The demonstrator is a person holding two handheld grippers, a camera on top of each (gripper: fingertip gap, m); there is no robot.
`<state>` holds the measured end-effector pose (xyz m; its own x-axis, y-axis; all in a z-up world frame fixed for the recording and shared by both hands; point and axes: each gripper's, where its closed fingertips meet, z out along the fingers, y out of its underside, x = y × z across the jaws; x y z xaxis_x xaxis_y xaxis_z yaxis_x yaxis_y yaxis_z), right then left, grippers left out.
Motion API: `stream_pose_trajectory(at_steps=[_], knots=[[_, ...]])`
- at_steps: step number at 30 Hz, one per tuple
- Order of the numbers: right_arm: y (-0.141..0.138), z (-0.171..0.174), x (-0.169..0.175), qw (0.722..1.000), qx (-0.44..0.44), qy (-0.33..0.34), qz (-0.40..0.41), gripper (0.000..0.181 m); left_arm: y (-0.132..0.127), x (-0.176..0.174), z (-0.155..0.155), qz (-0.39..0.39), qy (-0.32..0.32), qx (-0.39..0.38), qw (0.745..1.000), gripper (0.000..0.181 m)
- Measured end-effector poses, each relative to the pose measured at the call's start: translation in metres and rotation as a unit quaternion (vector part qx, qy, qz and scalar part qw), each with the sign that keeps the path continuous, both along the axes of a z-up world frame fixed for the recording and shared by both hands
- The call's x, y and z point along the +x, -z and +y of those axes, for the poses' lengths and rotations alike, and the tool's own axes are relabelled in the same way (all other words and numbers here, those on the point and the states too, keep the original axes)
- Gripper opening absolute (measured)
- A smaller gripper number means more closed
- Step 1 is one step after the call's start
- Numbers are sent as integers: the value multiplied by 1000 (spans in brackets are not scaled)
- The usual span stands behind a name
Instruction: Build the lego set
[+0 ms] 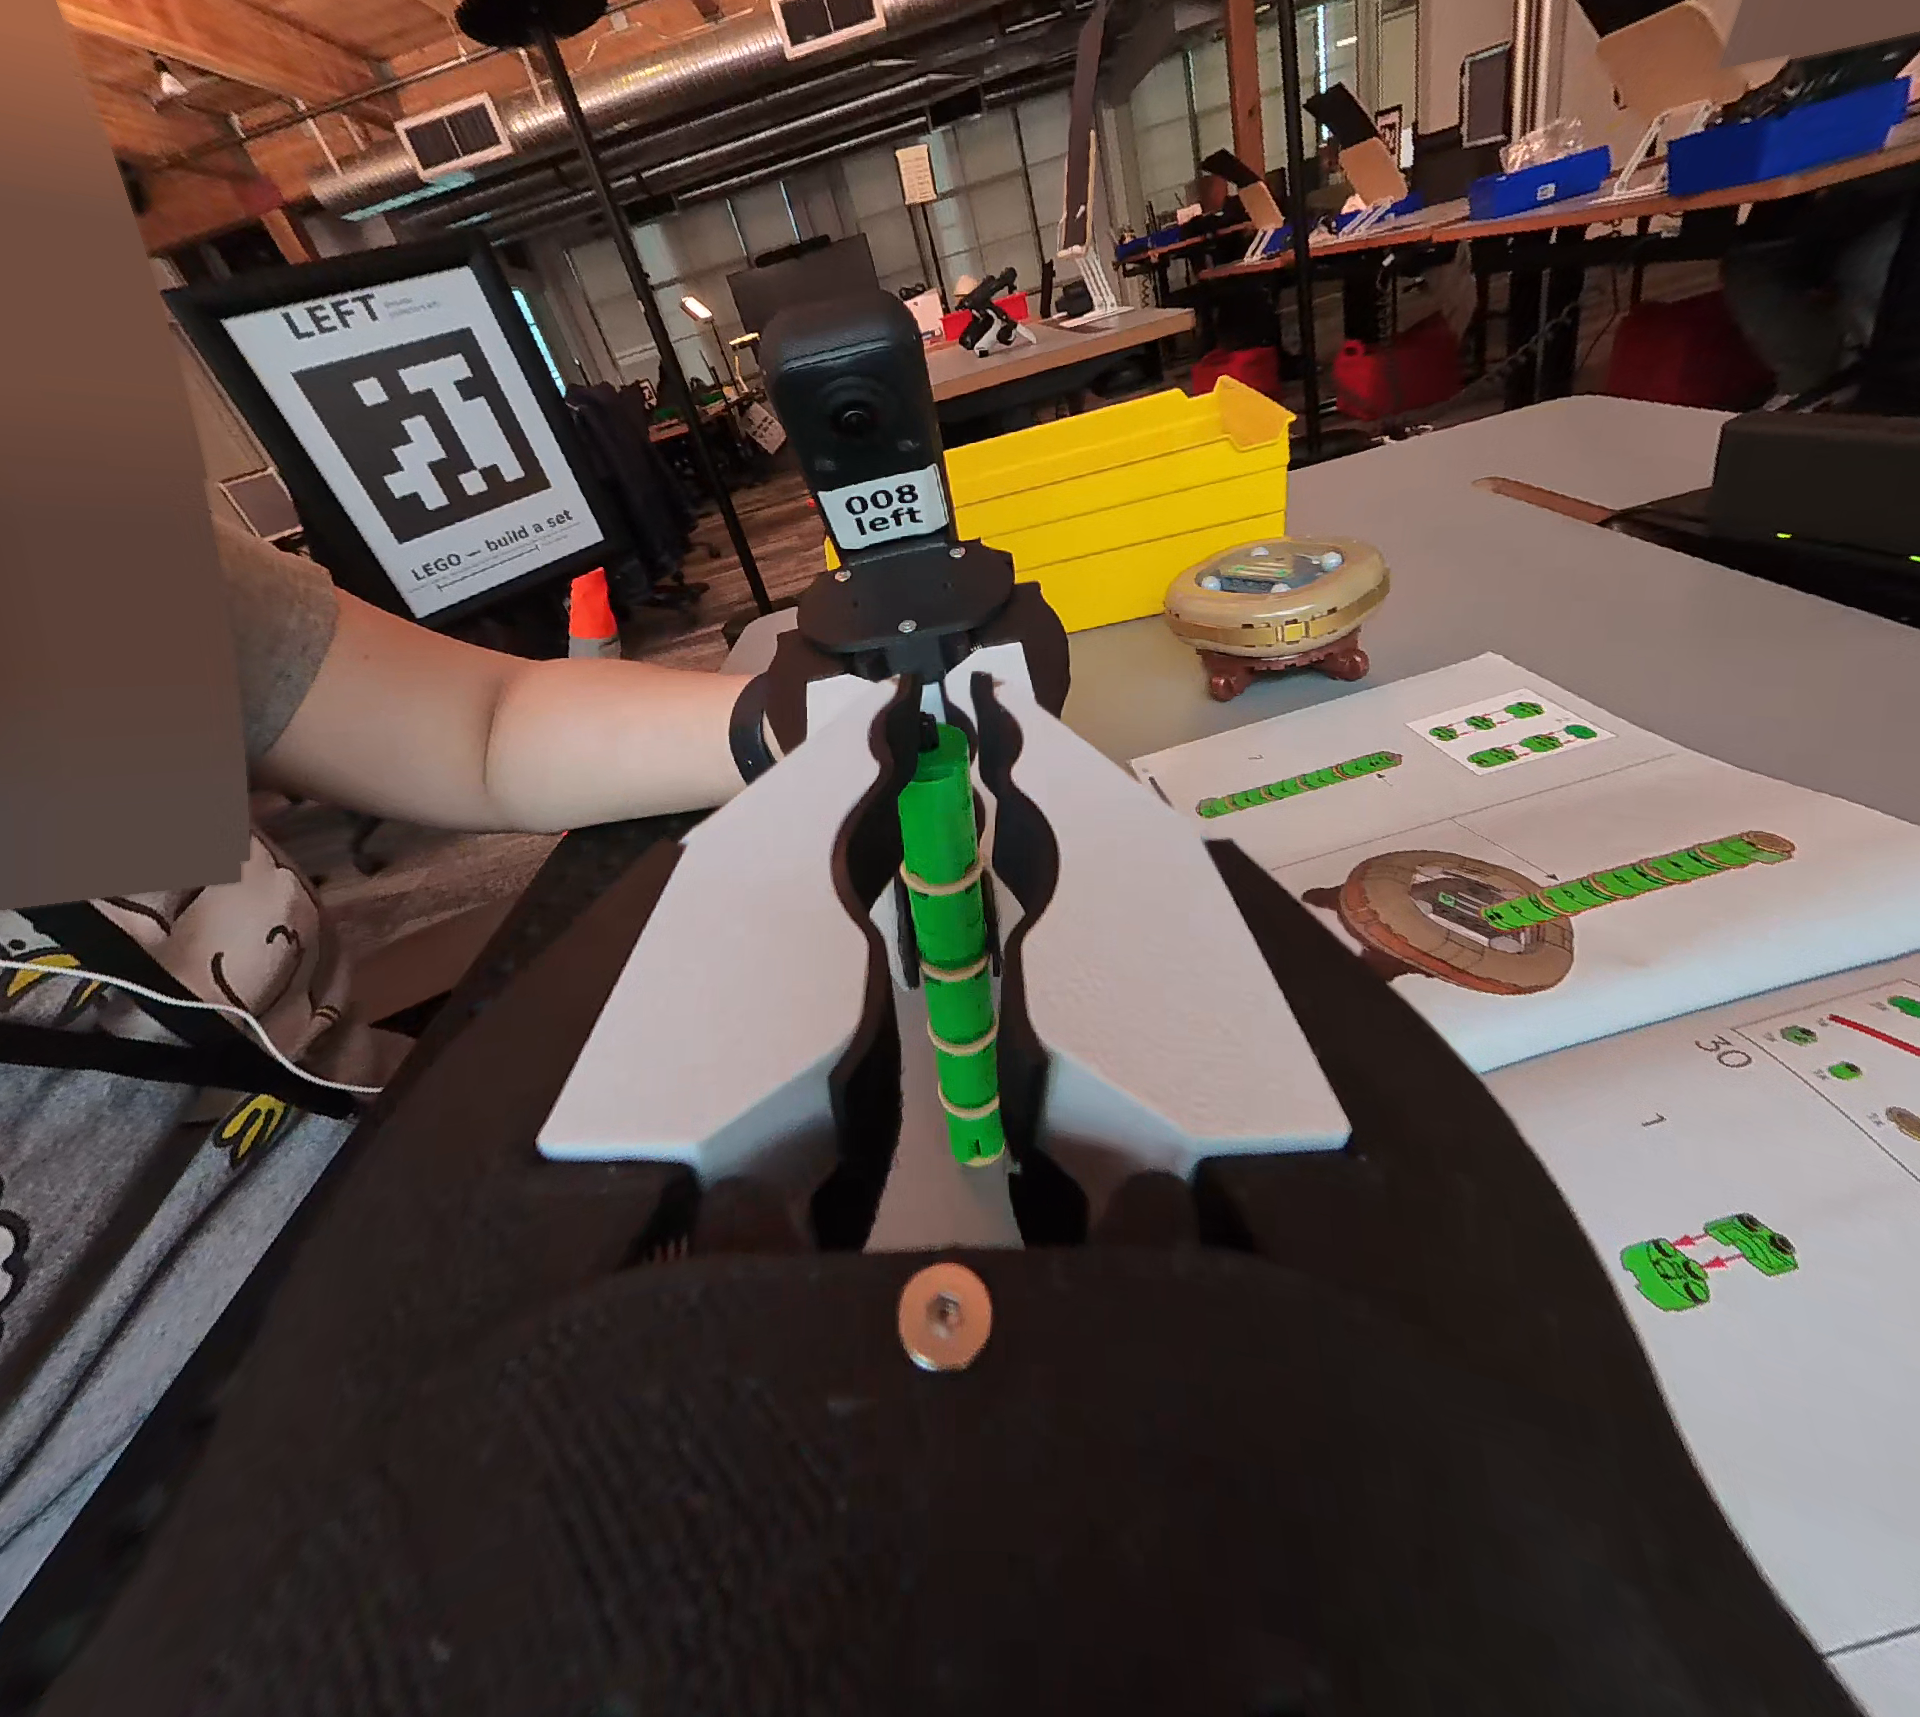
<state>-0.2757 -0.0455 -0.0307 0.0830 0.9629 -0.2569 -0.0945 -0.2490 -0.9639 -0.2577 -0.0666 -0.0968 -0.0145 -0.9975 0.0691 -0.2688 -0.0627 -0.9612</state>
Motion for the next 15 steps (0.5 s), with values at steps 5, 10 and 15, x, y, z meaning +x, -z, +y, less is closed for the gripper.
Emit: stream_pose_trajectory(at_steps=[5,10,15], knots=[[0,-5,1,999,36,-4,-8,2,0,-1,-1,-1,2,-4,1000,17],[-1,-9,-1,998,55,-5,-15,2,0,-1,-3,-1,7,-1,1000,16],[-2,-13,-2,999,34,-23,-6,9,0,-1,-3,-2,9,0,1000,16]])
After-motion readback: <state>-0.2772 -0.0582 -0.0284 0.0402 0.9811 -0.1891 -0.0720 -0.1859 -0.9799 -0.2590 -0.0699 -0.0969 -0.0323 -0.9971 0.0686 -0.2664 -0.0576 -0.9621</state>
